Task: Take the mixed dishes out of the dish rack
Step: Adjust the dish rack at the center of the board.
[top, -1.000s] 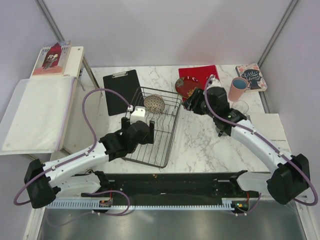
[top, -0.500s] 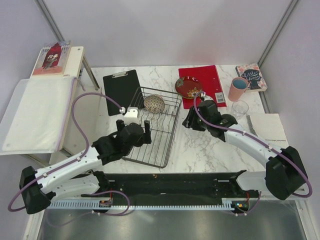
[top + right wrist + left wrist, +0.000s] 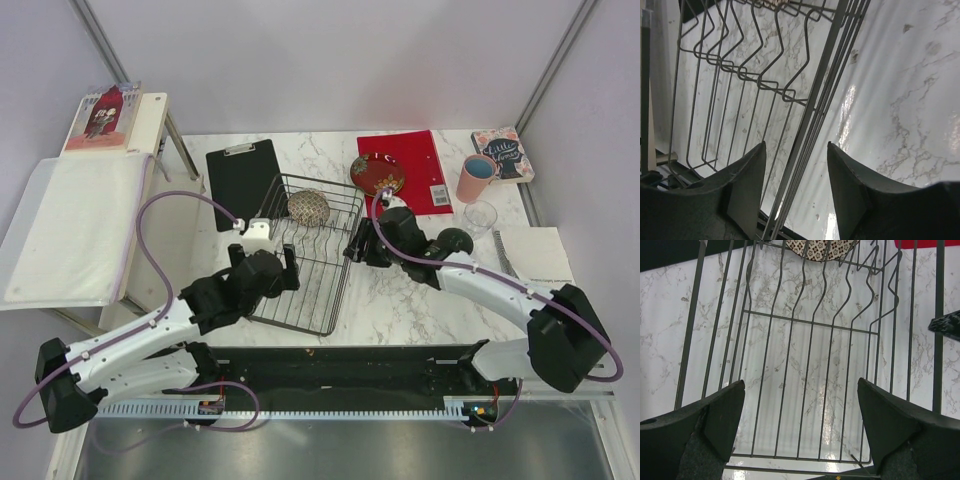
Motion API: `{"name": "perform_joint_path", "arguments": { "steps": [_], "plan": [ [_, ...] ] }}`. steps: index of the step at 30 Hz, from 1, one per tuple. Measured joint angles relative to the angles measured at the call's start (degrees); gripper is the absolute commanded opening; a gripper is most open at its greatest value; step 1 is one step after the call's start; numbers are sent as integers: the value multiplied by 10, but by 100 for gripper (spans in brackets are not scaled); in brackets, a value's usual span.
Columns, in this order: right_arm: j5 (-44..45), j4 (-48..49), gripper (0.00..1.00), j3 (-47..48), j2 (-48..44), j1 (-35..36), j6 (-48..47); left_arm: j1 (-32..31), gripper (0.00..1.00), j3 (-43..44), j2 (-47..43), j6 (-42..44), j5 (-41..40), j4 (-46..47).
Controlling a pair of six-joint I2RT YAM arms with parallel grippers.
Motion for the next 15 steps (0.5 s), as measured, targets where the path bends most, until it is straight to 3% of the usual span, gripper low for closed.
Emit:
{"name": "perform_joint_path", "arguments": {
  "steps": [2, 5, 6, 9, 15],
  "plan": [
    [-2, 6, 55, 1, 19, 12, 4, 0, 99, 0, -2, 0, 0, 0],
    [-4, 6, 35, 2, 52, 18, 8, 0, 99, -3, -11, -1, 0, 0],
    [-8, 9, 22, 2, 60, 18, 12, 0, 99, -7, -16, -1, 0, 0],
    [-6, 13, 4, 15, 70, 22, 26, 0, 99, -15, -28, -1, 0, 0],
    [19, -12, 0, 23, 70, 14, 56, 0, 99, -19, -38, -1, 0, 0]
  ]
}}
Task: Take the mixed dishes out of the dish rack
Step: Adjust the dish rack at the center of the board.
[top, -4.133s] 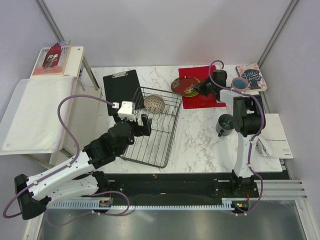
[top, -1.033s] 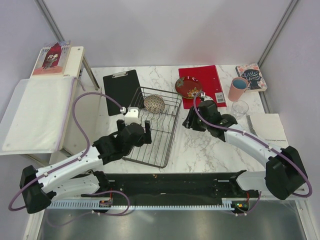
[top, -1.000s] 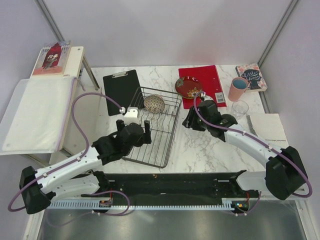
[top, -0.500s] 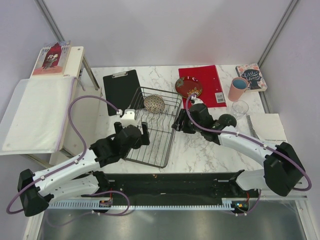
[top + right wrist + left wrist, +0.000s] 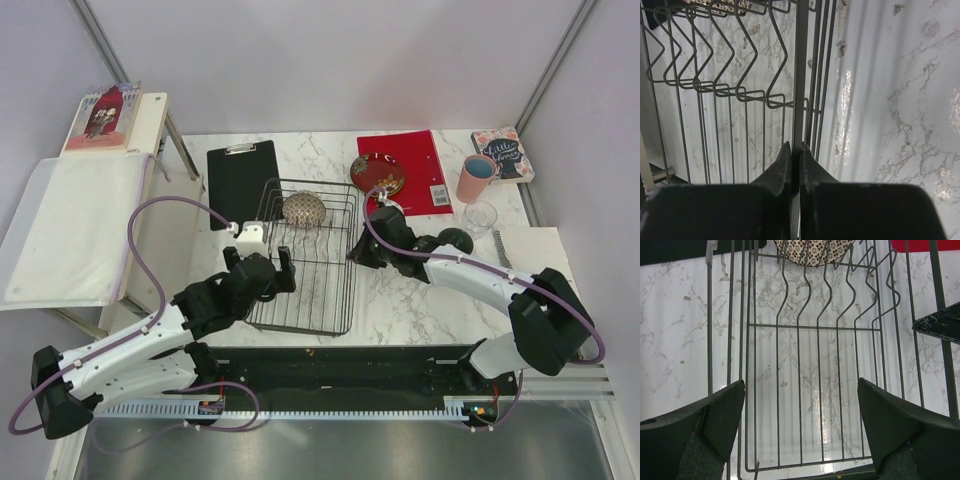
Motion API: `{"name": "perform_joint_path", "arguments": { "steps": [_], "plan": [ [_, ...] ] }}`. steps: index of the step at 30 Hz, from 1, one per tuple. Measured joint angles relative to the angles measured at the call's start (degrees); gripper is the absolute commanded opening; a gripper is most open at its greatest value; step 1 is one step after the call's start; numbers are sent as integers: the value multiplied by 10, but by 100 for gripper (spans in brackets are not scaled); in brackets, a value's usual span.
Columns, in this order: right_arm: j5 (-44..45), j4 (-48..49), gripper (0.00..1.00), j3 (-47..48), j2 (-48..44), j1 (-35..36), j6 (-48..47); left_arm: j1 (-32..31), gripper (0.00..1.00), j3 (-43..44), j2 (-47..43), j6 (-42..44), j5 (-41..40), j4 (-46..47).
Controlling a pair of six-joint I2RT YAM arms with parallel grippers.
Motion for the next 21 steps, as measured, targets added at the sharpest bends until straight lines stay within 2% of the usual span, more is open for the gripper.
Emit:
{"name": "perform_joint_path", "arguments": {
  "steps": [9, 16, 17, 18, 21],
  "plan": [
    [14, -53, 0, 35, 14, -8, -41, 0, 99, 0, 5, 0, -4, 0],
    [9, -64, 0, 57, 31, -43, -89, 0, 99, 8, 26, 4, -16, 0],
    [9, -64, 3, 62, 36, -45, -94, 0, 99, 11, 31, 6, -17, 0],
    [9, -65, 17, 68, 41, -48, -99, 0, 99, 15, 36, 9, -18, 0],
    [9, -62, 45, 75, 49, -54, -108, 0, 99, 30, 53, 21, -26, 0]
  ]
}}
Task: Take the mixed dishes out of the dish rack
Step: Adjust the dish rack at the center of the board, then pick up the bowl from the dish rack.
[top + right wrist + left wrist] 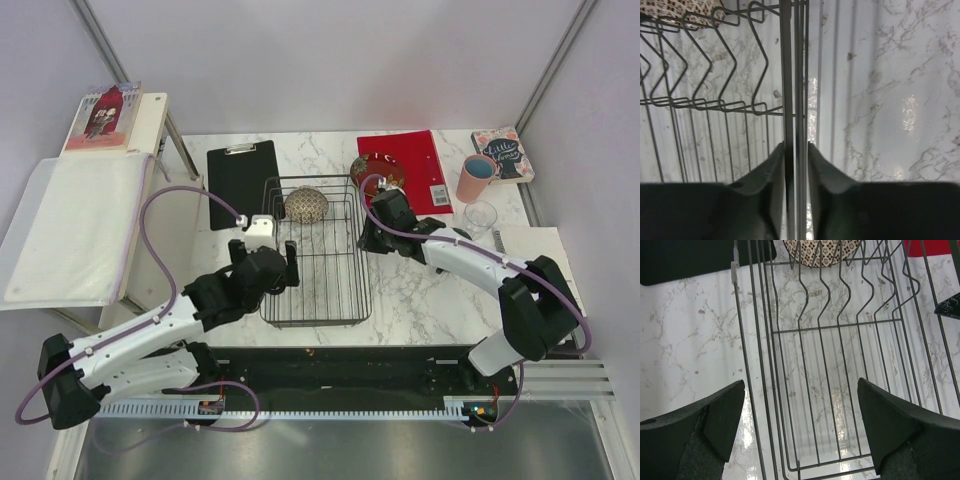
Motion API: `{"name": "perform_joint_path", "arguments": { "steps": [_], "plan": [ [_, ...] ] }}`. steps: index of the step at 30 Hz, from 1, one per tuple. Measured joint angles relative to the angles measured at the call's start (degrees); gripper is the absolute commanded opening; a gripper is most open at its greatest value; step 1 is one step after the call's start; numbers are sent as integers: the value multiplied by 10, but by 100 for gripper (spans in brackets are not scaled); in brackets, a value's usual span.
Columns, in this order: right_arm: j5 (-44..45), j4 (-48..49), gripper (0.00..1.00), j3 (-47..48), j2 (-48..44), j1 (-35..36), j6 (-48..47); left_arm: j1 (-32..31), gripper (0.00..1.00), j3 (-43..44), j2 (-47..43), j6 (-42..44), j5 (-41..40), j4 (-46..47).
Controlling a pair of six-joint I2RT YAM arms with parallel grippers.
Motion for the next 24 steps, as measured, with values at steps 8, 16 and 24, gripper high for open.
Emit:
{"name": "perform_joint_path", "arguments": {
  "steps": [8, 16, 24],
  "plan": [
    [0, -30, 62, 0, -15, -13, -24, 2, 99, 53, 25, 80, -33, 28],
    [1, -76, 61, 0, -132, -13, -28, 36, 99, 103, 96, 243, -47, 163],
    [14, -50, 60, -39, -310, -12, -16, 170, 99, 206, 353, 439, 42, 323]
  ]
}}
